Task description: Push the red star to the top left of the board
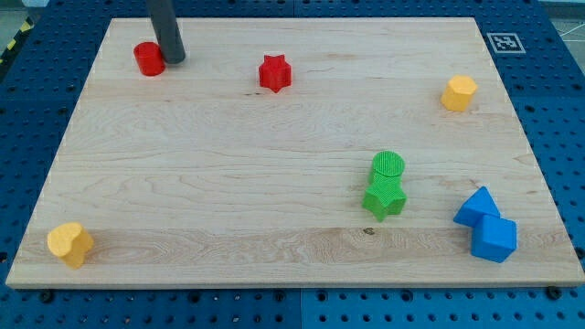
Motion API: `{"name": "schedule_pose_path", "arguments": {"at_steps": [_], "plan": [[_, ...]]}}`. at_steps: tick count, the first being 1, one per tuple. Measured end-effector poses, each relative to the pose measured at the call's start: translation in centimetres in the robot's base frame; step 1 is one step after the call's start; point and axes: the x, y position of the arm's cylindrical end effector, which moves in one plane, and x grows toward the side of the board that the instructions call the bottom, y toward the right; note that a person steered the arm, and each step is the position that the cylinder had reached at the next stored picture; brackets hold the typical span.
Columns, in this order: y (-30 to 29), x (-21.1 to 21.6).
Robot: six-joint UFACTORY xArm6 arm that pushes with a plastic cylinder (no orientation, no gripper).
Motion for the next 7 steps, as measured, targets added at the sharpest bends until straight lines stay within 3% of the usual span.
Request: {"name": "schedule_pose_path", "arguments": {"at_steps": [2, 3, 4, 5, 7], "plan": [[-1.5, 0.0], [4.7, 2.2], [14.4, 2.7], [20.6, 2.7], [24.4, 1.4]]}}
